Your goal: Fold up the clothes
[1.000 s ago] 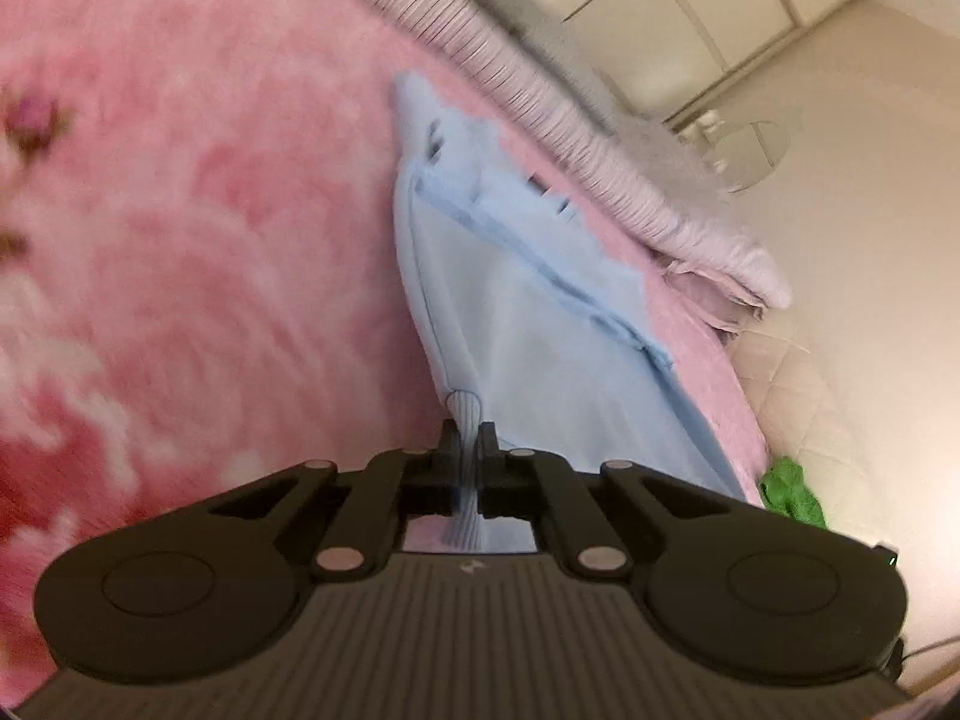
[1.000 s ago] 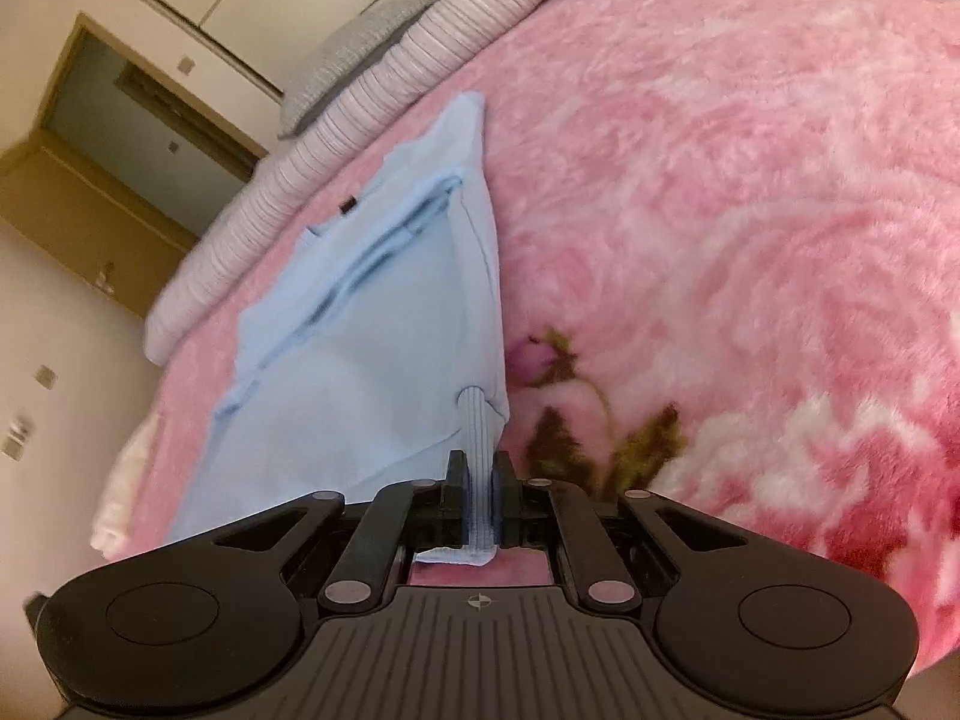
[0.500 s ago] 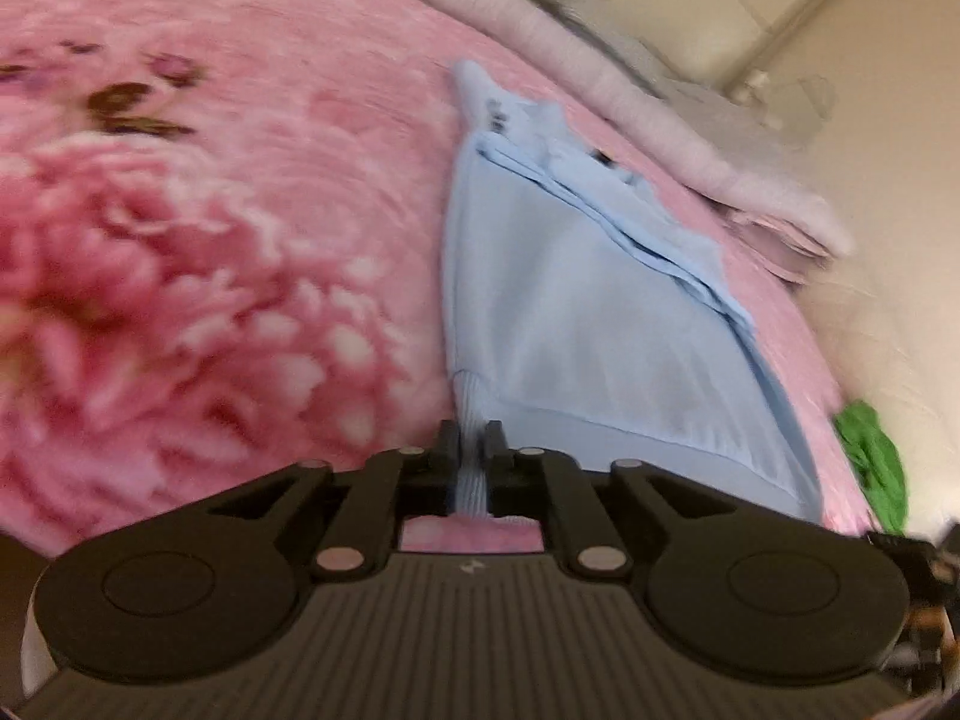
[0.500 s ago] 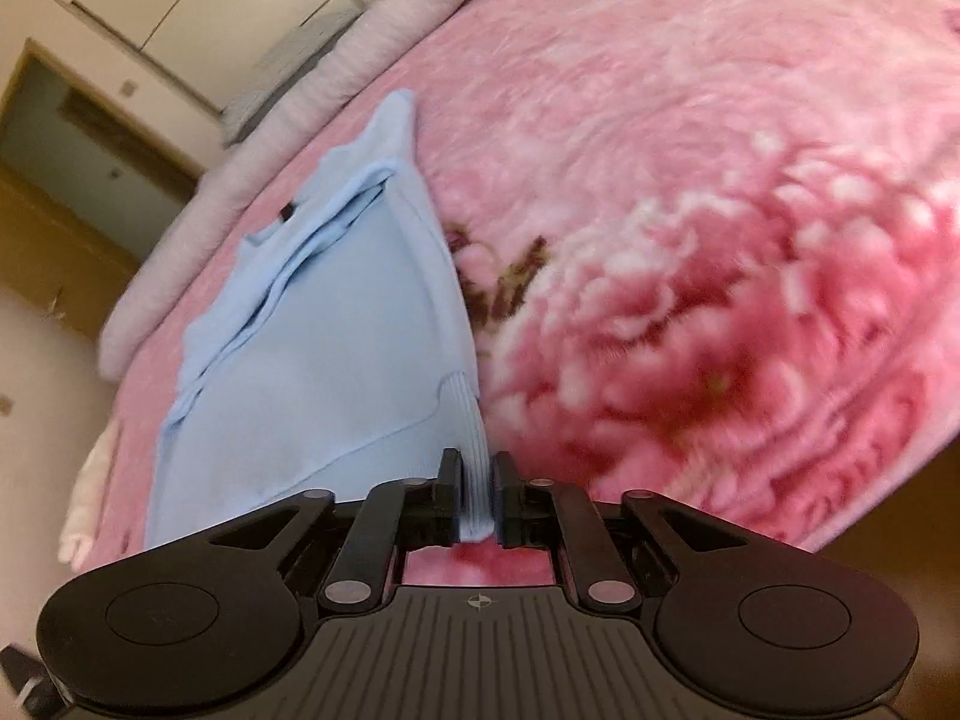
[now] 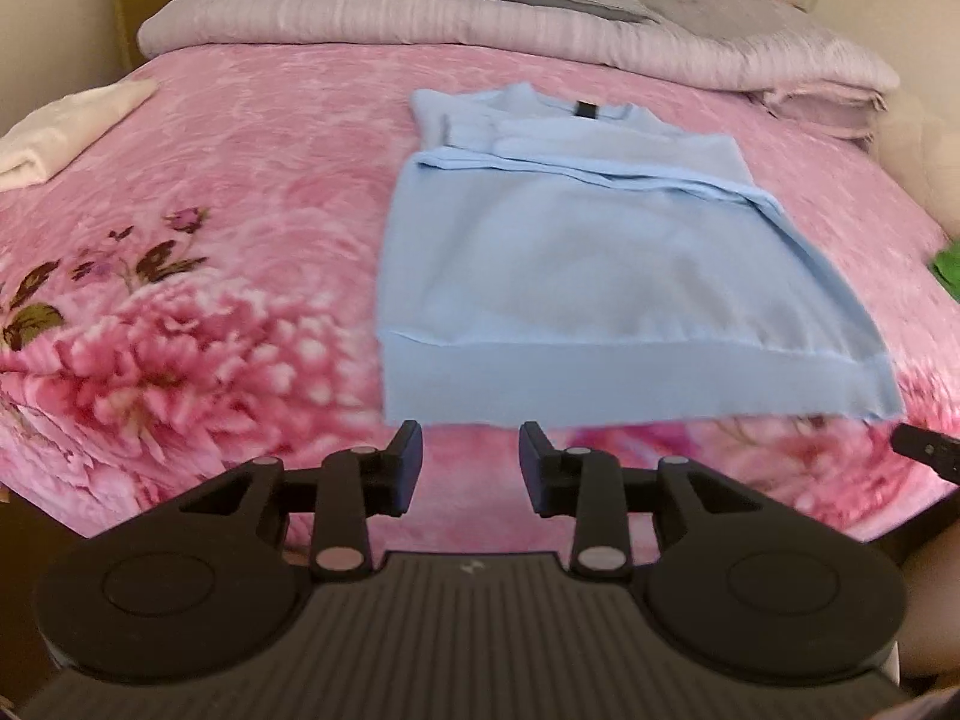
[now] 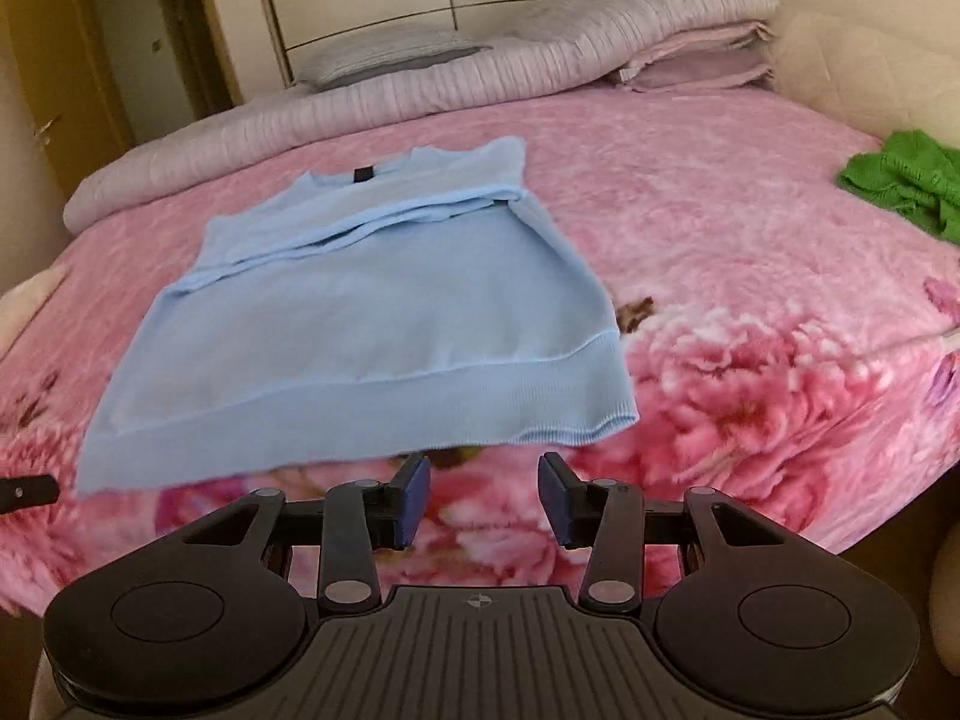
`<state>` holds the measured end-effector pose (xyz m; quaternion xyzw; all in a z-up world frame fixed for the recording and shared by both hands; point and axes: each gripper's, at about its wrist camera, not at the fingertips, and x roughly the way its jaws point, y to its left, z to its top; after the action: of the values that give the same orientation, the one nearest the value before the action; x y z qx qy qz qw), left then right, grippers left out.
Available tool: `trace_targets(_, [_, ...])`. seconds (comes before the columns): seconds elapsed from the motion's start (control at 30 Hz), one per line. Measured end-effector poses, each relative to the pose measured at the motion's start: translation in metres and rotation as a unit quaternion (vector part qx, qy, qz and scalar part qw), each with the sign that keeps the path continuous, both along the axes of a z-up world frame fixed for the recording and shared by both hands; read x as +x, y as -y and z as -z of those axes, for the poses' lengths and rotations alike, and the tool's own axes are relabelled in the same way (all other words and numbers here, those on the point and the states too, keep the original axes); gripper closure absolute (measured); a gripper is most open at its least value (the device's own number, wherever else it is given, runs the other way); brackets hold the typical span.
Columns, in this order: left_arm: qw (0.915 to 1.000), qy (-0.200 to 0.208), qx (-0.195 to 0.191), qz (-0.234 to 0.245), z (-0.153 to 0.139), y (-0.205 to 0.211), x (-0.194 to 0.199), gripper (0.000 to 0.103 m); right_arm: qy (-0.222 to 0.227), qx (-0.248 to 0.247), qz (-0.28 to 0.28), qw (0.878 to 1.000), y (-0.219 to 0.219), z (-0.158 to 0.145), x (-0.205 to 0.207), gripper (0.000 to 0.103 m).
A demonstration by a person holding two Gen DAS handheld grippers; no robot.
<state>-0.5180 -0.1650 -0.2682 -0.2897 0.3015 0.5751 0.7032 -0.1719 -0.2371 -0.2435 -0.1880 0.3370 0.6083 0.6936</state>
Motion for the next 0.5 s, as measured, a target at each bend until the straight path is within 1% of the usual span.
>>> trace_targets(0.07, [1.0,-0.005,0.007,0.004,-0.005,0.007,0.005,0.072,0.005,0.001,-0.002,1.0,0.006,-0.002,-0.002,0.059])
trace_targets(0.33, [0.9992,-0.022,0.032,0.01,-0.019,0.029,0.015,0.072,0.0,0.014,0.001,1.0,0.028,-0.012,-0.005,0.059])
trace_targets(0.5, [0.9988,-0.025,0.037,0.021,-0.022,0.039,0.019,0.072,-0.006,0.02,-0.005,1.0,0.036,-0.016,-0.008,0.059])
